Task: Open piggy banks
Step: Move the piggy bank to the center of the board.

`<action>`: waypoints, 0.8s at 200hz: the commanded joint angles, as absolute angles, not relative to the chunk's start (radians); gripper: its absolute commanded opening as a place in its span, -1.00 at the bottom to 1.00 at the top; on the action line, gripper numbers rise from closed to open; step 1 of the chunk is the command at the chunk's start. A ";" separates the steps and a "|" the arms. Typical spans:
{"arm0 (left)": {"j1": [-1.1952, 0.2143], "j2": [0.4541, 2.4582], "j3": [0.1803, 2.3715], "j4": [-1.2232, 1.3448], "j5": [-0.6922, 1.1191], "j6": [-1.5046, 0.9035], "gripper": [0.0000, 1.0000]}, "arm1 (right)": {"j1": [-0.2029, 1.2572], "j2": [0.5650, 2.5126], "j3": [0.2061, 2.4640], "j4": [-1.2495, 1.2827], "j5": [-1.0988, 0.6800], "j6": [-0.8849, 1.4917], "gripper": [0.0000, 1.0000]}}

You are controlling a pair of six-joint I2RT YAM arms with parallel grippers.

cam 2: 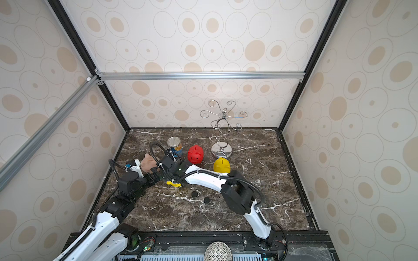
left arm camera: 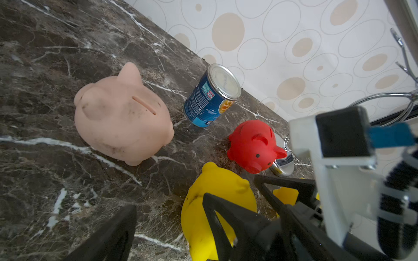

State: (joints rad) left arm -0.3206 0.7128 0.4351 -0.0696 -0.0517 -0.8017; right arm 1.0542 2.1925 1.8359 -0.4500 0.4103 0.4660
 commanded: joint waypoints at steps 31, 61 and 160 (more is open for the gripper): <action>-0.316 0.662 0.449 -0.111 -0.082 -0.795 0.98 | 1.043 2.265 1.890 -0.576 0.520 0.524 0.98; -0.314 0.633 0.450 -0.138 -0.094 -0.773 0.98 | 1.037 2.257 1.823 -0.560 0.388 0.488 0.83; -0.314 0.602 0.400 -0.097 -0.059 -0.792 0.98 | 1.022 2.113 1.561 -0.654 0.064 0.450 0.58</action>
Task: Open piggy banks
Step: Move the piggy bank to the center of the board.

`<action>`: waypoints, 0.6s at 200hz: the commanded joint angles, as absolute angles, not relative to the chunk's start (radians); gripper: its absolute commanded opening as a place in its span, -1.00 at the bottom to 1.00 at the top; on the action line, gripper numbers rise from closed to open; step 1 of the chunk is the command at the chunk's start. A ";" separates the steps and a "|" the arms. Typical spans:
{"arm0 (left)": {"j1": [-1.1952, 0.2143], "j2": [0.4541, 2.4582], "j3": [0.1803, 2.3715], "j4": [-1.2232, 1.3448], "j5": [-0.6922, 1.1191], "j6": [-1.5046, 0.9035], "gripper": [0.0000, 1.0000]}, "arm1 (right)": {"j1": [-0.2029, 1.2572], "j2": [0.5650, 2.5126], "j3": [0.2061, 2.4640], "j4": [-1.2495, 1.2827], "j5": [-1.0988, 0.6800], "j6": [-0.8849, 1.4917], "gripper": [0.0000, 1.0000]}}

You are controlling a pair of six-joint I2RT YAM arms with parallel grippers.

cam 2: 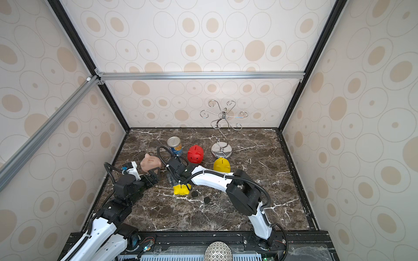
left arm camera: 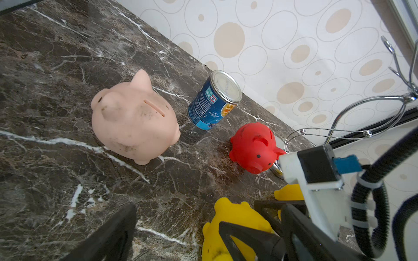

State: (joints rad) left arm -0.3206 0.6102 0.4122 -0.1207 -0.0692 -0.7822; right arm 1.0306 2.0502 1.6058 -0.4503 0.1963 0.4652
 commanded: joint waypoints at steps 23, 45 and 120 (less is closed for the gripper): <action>-0.314 0.603 0.403 -0.094 -0.057 -0.785 0.98 | 0.989 2.126 1.577 -0.656 0.026 0.436 0.52; -0.314 0.606 0.393 -0.087 -0.053 -0.788 0.98 | 0.978 2.174 1.637 -0.693 0.021 0.396 0.50; -0.314 0.640 0.368 -0.041 -0.044 -0.802 0.98 | 0.951 2.077 1.738 -0.690 0.069 0.350 0.71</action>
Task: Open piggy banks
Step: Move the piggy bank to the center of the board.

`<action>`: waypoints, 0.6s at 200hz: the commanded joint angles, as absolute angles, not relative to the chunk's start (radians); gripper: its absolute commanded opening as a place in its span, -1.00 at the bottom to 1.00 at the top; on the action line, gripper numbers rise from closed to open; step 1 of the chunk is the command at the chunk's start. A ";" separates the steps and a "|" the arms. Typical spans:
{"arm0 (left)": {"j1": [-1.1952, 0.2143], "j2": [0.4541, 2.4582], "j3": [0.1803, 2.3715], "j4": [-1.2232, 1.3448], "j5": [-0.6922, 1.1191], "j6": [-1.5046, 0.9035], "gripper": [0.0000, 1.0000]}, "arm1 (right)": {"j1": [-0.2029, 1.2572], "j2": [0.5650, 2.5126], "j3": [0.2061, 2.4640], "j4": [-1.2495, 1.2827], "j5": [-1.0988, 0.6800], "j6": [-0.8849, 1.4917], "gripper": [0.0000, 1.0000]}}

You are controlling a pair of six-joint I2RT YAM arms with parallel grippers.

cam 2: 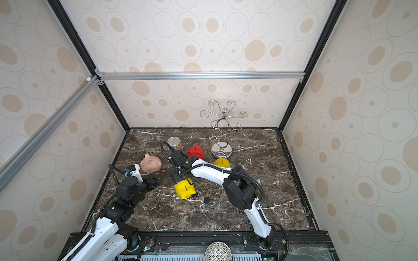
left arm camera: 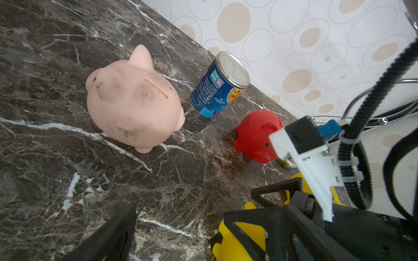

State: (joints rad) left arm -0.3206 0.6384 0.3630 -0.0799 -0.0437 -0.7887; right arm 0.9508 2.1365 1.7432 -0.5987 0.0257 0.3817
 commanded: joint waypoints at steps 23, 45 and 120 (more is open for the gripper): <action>-0.314 0.647 0.354 -0.010 -0.032 -0.808 0.98 | 0.951 1.936 1.664 -0.635 0.093 0.320 0.73; -0.314 0.691 0.362 0.005 0.001 -0.798 0.98 | 0.948 1.789 1.507 -0.565 0.129 0.258 0.73; -0.315 0.893 0.379 0.125 0.126 -0.768 0.96 | 1.018 1.427 0.873 -0.270 0.186 0.065 0.13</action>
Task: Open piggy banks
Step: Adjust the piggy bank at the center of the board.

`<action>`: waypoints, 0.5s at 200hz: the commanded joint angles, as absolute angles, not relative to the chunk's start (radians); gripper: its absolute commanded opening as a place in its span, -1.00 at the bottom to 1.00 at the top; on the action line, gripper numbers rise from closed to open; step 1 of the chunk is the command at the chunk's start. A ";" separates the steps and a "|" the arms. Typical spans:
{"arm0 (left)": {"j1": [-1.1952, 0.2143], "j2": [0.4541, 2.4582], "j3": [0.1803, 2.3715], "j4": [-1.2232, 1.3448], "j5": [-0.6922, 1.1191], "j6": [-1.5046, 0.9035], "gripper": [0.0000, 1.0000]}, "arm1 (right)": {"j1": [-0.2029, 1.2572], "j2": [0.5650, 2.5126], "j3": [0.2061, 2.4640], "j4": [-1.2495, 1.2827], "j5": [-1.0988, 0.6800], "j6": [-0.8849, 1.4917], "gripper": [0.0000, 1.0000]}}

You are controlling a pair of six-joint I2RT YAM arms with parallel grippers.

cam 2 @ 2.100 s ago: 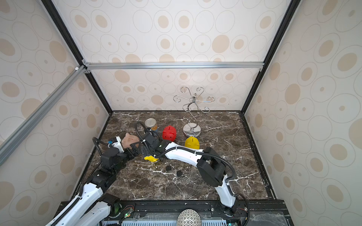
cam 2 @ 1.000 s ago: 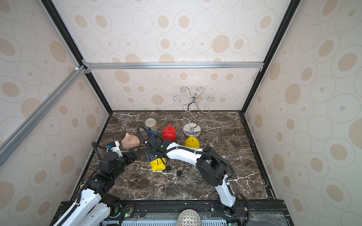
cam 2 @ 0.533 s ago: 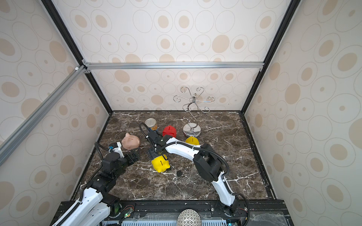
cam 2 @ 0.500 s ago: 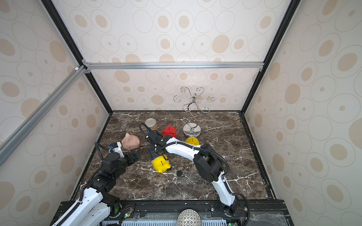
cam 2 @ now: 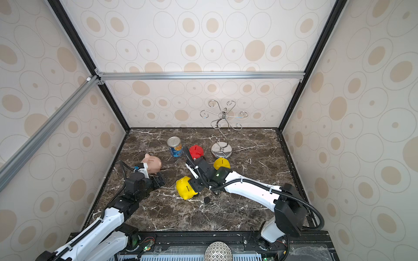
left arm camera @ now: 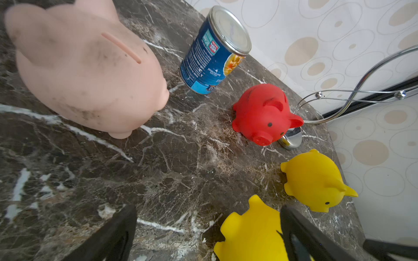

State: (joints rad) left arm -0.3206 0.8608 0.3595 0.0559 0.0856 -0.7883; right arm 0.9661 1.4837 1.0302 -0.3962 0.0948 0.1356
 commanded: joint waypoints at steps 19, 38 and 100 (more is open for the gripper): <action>-0.318 0.943 0.388 0.161 0.160 -0.764 0.97 | 1.032 1.401 0.781 -0.177 0.222 0.061 0.11; -0.318 1.003 0.408 0.178 0.164 -0.760 0.96 | 1.035 1.415 0.728 -0.086 0.232 0.037 0.06; -0.320 1.223 0.481 0.235 0.125 -0.745 0.94 | 1.036 1.561 0.762 0.098 0.225 -0.072 -0.10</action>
State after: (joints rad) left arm -0.3206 1.1645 0.4240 0.1867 0.1440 -0.7723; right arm 1.0332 1.5150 0.7280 0.0143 0.2134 0.0044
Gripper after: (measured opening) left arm 0.969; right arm 0.473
